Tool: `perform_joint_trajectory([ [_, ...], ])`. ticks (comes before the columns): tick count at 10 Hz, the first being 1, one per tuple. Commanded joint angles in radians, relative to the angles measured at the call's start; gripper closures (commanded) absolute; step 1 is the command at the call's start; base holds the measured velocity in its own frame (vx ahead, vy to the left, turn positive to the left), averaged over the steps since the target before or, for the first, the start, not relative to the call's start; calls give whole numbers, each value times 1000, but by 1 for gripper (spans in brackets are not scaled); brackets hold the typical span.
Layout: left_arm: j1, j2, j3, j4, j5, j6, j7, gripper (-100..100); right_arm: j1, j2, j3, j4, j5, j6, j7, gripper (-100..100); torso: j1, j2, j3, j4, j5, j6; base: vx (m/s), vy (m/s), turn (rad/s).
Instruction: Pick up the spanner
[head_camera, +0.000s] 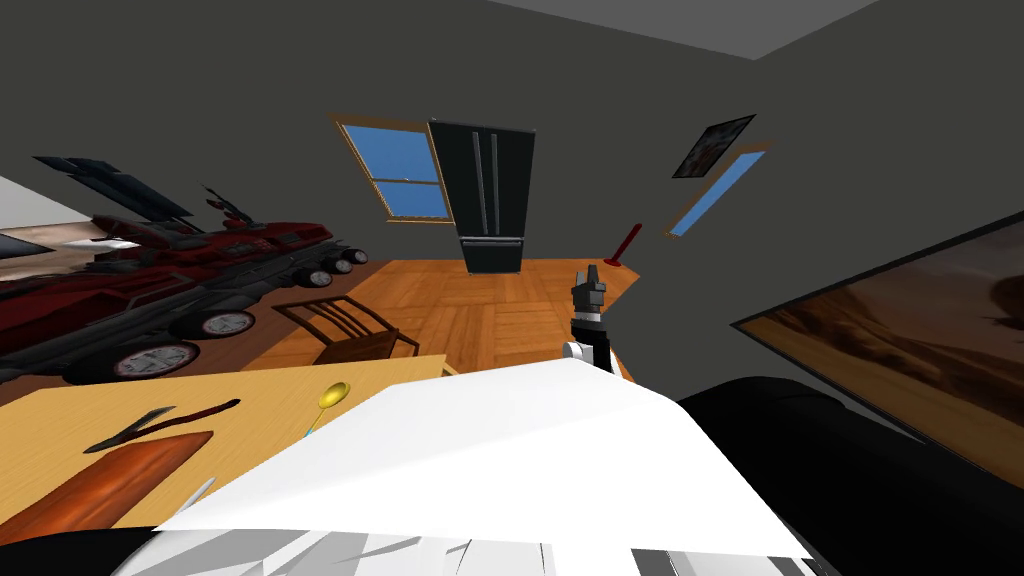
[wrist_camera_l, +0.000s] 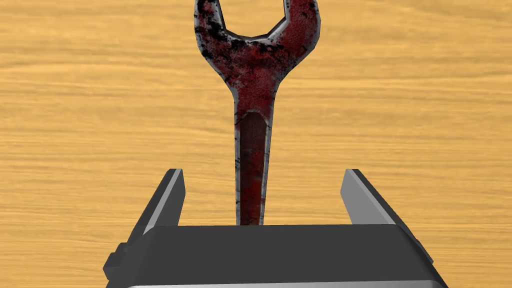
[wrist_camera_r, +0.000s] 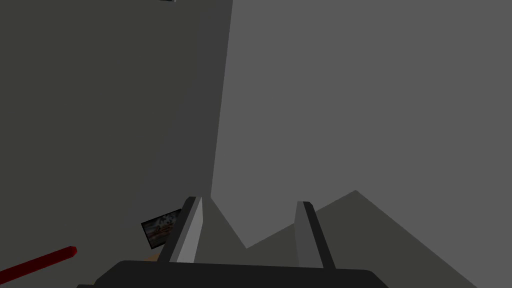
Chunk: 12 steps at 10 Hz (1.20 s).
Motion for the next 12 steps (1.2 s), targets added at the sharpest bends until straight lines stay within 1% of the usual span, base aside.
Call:
perform_joint_trajectory([
  [1, 2, -2, 5, -3, -50, 4, 39, -100, 0, 0, 0, 0, 0, 0, 0, 0, 0, 0, 0, 0, 0, 0, -20, 4, 0],
  [2, 8, -13, 33, -21, -81, 30, 74, -100, 0, 0, 0, 0, 0, 0, 0, 0, 0, -2, -1, 0, 0, 0, -39, 14, -71],
  [3, 8, -13, 33, -21, -111, 30, 101, -100, 0, 0, 0, 0, 0, 0, 0, 0, 0, -1, -1, 0, 0, 0, -42, 11, -63],
  [4, 8, -13, 33, -21, -134, 30, 113, -100, 0, 0, 0, 0, 0, 0, 0, 0, 0, -1, -1, 0, 0, 0, -20, 2, -3],
  [5, 14, -25, 62, -38, -167, 57, 151, -100, 0, 0, 0, 0, 0, 0, 0, 0, 0, -2, -1, 0, 0, 0, -40, -5, -83],
  [6, 14, -25, 62, -38, -197, 57, 177, -100, 0, 0, 0, 0, 0, 0, 0, 0, -1, -1, -1, 0, 0, 0, -41, 3, -48],
  [7, 14, -25, 62, -38, -218, 57, 186, -100, 0, 0, 0, 0, 0, 0, 0, 0, 0, -1, -1, 0, 0, 0, -22, 7, 5],
  [8, 20, -36, 91, -56, -253, 83, 226, -100, 0, 0, 0, 0, 0, 0, 0, 0, 0, -2, -1, 0, 0, 0, -38, 5, -89],
  [9, 20, -36, 91, -56, -282, 83, 252, -100, 0, 0, 0, 0, 0, 0, 0, 0, 0, -1, -1, 0, 0, 0, -46, 8, -56],
  [10, 20, -36, 91, -56, -302, 83, 259, -100, 0, 0, 0, 0, 0, 0, 0, 0, 0, -1, -1, 0, 0, 0, -25, 6, 8],
  [11, 27, -47, 120, -74, -337, 109, 300, -100, 0, 0, 0, 0, 0, 0, 0, 0, 0, -2, -1, 0, 0, 0, -38, 11, -85],
  [12, 27, -47, 120, -74, -367, 109, 326, -100, 0, 0, 0, 0, 0, 0, 0, 0, 0, -1, -1, 0, 0, 0, -41, 5, -55],
])
